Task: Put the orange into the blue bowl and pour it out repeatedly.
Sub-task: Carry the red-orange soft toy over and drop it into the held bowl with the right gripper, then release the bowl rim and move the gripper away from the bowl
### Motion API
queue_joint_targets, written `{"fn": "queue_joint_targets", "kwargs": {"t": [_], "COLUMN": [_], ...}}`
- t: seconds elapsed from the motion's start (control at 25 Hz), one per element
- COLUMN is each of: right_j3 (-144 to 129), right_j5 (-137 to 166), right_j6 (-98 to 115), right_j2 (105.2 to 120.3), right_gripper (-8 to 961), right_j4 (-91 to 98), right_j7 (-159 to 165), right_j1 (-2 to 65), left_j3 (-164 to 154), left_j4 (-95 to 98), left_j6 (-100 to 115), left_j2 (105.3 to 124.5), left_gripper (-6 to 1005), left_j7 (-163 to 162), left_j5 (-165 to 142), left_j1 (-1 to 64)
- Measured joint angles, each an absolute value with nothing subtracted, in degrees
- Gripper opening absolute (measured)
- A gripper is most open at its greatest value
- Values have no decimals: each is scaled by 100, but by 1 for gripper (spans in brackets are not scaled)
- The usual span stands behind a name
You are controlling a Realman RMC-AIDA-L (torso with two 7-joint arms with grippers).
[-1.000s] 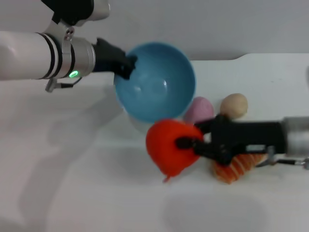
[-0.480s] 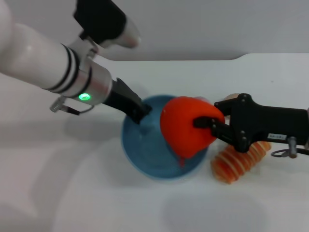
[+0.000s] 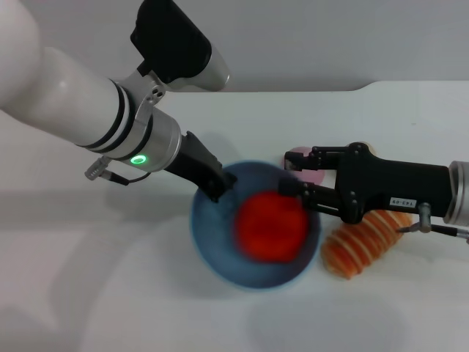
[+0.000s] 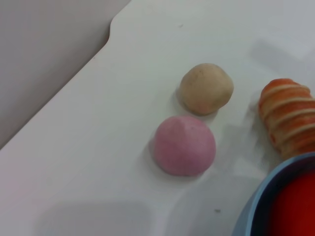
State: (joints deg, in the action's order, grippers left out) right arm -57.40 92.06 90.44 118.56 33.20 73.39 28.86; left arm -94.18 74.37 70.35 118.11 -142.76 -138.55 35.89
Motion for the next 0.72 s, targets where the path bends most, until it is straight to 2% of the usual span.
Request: {"fn": "queue_joint_targets", "kwargs": {"t": [0.36,0.72], "right_j3": [-5621,-5166], "right_j5": [8712,8369], "right_j6": [9201,9178], "right_j2": [11859,11854], "right_gripper": [574,575], "right_j4": [3337,3324], "right_j7": [7243,6990], "right_j1": [2631,2339], "left_j3": [-9406,-9662], "left_j4": [7075,6673], "left_j6": [6924,6693], "left_j2": [11801,11846], "left_gripper": [1,1], "left_j7": [-14276,-14276], "left_j5": [-13856,-13854], "left_j1": [3612,3697]}}
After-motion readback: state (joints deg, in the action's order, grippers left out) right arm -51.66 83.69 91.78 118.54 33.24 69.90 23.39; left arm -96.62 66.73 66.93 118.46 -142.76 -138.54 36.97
